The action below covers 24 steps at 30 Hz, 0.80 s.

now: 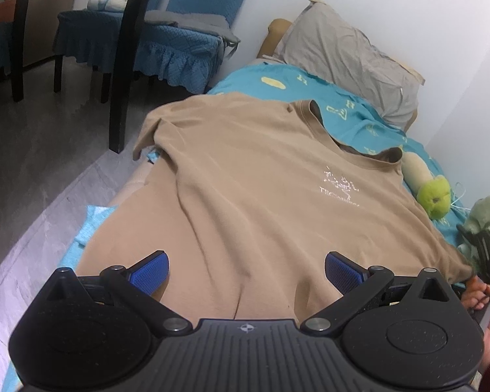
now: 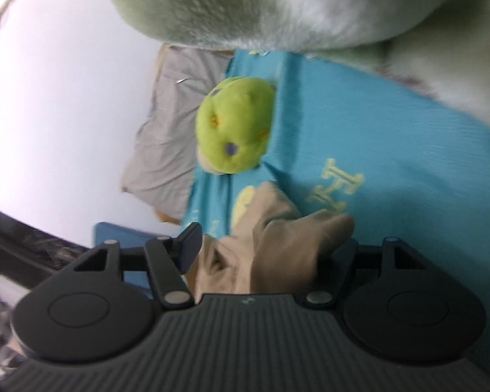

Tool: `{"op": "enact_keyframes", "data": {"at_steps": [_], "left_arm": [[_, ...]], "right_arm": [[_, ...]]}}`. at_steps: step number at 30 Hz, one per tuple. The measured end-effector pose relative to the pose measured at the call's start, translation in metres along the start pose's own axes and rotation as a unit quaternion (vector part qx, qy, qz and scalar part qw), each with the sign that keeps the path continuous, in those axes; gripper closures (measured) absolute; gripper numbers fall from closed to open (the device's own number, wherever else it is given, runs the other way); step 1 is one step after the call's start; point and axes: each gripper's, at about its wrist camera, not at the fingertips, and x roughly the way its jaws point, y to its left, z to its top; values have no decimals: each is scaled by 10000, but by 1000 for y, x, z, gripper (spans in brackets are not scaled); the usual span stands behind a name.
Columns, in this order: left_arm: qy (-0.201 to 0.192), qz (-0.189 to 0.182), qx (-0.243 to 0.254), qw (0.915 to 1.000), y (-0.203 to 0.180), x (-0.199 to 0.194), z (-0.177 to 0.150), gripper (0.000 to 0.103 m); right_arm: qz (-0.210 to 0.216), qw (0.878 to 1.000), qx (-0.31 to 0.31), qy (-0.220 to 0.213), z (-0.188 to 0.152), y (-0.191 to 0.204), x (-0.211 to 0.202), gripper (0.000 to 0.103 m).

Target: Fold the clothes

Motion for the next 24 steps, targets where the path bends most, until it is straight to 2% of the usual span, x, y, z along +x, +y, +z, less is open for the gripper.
{"op": "enact_keyframes", "data": {"at_steps": [3, 6, 7, 8, 11, 14, 15, 16, 18, 19, 24], "left_arm": [[74, -96, 17, 9999, -2, 7, 0, 0], [78, -161, 150, 9997, -6, 12, -1, 0], [71, -161, 210, 9996, -8, 14, -1, 0], [61, -150, 267, 9995, -9, 14, -2, 0], [22, -122, 396, 9991, -11, 13, -3, 0], [-41, -119, 391, 9992, -10, 9, -2, 0], [-59, -122, 361, 9993, -8, 8, -2, 0], [-68, -128, 323, 9994, -7, 7, -1, 0], [-65, -135, 241, 9996, -4, 6, 0, 0], [-62, -138, 211, 9997, -3, 6, 1, 0], [-55, -162, 199, 9997, -2, 6, 2, 0]], "right_arm": [[89, 9995, -186, 253, 4, 5, 22, 37], [-174, 9987, -381, 291, 7, 17, 32, 56], [-283, 9981, -499, 234, 7, 23, 34, 78], [-416, 9965, -720, 131, 7, 31, 35, 90], [-803, 9842, -1425, -672, 4, 55, 21, 93], [-1175, 9572, -2121, -1578, 1, 80, 4, 93], [-1290, 9490, -2168, -1891, 2, 83, -4, 93], [-1302, 9495, -1933, -2102, 6, 79, -12, 93], [-1067, 9622, -1335, -2120, 16, 63, -25, 91], [-973, 9690, -1141, -1965, 19, 56, -27, 91], [-1046, 9770, -1373, -1251, 10, 54, -23, 86]]}}
